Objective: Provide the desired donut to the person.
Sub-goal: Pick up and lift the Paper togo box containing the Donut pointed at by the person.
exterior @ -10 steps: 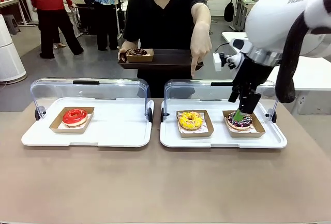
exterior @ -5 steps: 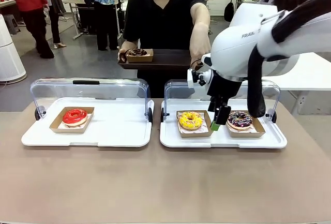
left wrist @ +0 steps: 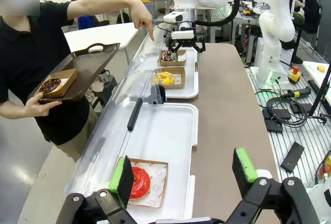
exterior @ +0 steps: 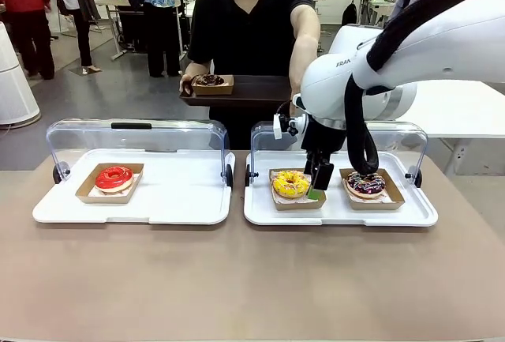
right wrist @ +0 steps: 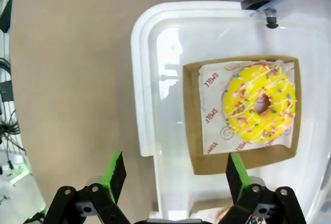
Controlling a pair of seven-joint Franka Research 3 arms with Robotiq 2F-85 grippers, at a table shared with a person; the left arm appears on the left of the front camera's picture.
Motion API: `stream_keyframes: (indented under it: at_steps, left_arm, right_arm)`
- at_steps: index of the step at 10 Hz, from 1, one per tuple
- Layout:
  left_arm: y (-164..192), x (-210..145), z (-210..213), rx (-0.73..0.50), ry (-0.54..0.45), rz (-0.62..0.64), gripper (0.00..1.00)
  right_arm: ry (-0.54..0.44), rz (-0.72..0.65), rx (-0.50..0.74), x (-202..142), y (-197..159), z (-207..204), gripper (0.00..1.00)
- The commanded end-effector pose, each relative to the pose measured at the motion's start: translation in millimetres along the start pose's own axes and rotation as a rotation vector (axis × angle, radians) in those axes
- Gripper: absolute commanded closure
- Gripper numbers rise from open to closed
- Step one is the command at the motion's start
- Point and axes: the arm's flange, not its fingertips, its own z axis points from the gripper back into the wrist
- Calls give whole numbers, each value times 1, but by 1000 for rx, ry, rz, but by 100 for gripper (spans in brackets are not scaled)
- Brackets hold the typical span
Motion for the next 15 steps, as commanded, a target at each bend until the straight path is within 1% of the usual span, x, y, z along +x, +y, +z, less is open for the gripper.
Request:
stream_keyframes:
  at_steps: [1, 2, 7, 8, 9, 12, 15]
  left_arm:
    - [0, 1, 2, 8, 3, 2, 0]
    - [0, 1, 2, 8, 3, 2, 0]
    - [0, 1, 2, 8, 3, 2, 0]
    - [0, 1, 2, 8, 3, 2, 0]
    - [0, 1, 2, 8, 3, 2, 0]
    - [0, 1, 2, 8, 3, 2, 0]
    - [0, 1, 2, 8, 3, 2, 0]
  right_arm:
    - [60, 4, -10, 2, -3, 8, 0]
    - [0, 0, 0, 0, 0, 0, 0]
    - [0, 0, 0, 0, 0, 0, 0]
    - [9, 6, -2, 2, -2, 1, 0]
    - [53, -14, -60, 2, -2, -6, 0]
    - [116, -24, -116, 3, -5, -24, 0]
    - [80, 10, -79, 1, -14, -37, 0]
